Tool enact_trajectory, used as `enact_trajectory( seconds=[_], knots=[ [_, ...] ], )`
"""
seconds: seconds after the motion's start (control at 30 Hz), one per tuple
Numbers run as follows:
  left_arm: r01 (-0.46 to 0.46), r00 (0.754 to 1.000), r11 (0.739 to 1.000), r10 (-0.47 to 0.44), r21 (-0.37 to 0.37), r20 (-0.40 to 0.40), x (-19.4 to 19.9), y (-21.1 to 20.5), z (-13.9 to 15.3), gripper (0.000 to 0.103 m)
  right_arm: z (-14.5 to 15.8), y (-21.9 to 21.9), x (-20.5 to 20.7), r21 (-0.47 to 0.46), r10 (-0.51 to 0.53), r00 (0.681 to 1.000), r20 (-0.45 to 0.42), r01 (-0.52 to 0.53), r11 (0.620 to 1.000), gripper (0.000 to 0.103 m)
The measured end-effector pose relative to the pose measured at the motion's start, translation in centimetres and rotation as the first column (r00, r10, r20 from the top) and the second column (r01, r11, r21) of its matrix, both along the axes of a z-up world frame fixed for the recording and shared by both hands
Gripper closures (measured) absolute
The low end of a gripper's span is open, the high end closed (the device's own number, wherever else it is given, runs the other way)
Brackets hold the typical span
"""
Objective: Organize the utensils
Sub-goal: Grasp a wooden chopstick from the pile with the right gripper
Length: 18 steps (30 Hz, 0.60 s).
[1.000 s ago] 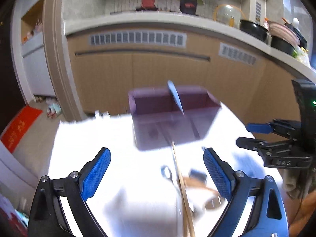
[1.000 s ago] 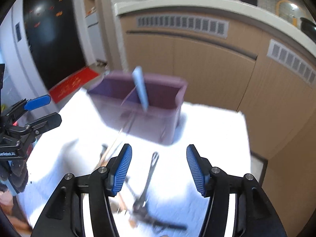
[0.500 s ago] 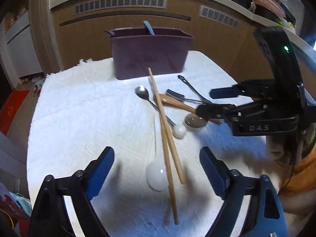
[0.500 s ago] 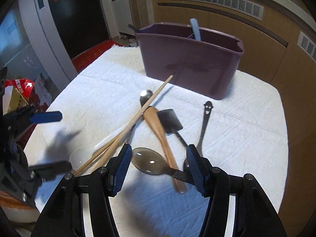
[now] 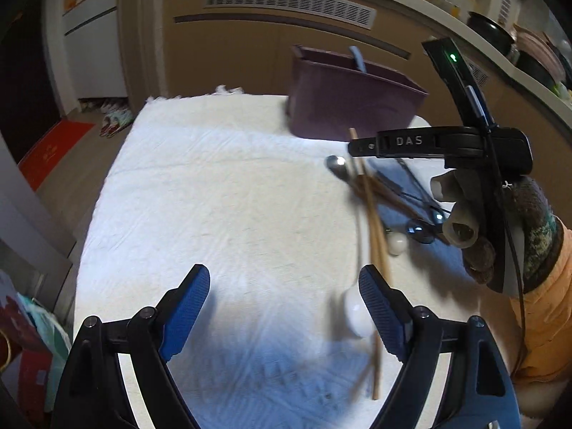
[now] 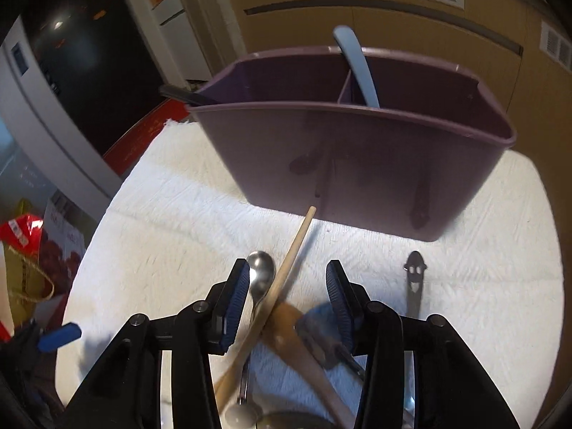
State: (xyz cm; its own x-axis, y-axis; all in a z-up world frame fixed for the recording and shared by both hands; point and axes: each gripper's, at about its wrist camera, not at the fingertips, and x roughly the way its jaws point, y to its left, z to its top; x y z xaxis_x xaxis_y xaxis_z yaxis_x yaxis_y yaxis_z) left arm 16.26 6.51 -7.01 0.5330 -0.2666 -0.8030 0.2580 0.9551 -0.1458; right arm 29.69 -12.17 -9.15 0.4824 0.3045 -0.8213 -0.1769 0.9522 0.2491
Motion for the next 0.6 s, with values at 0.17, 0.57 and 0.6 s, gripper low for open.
enact_trajectory(
  seconds=[0.17, 0.57, 0.6],
  knots=[
    [-0.035, 0.999, 0.999, 0.034, -0.019, -0.026, 0.5, 1.0, -0.5, 0.020, -1.8, 0.0, 1.5, 0.005, -0.025, 0.999, -0.032, 0.025, 1.000, 0.069],
    [0.056, 0.998, 0.998, -0.056, 0.003, -0.011, 0.4, -1.8, 0.0, 0.021, 2.9, -3.0, -2.0, 0.089, 0.034, 0.999, 0.015, -0.035, 0.995, 0.090],
    [0.079, 0.997, 0.997, -0.079, 0.005, -0.009, 0.4, -2.4, 0.0, 0.022, 3.4, -3.9, -2.7, 0.098, 0.026, 0.999, 0.021, -0.028, 0.995, 0.090]
  ],
)
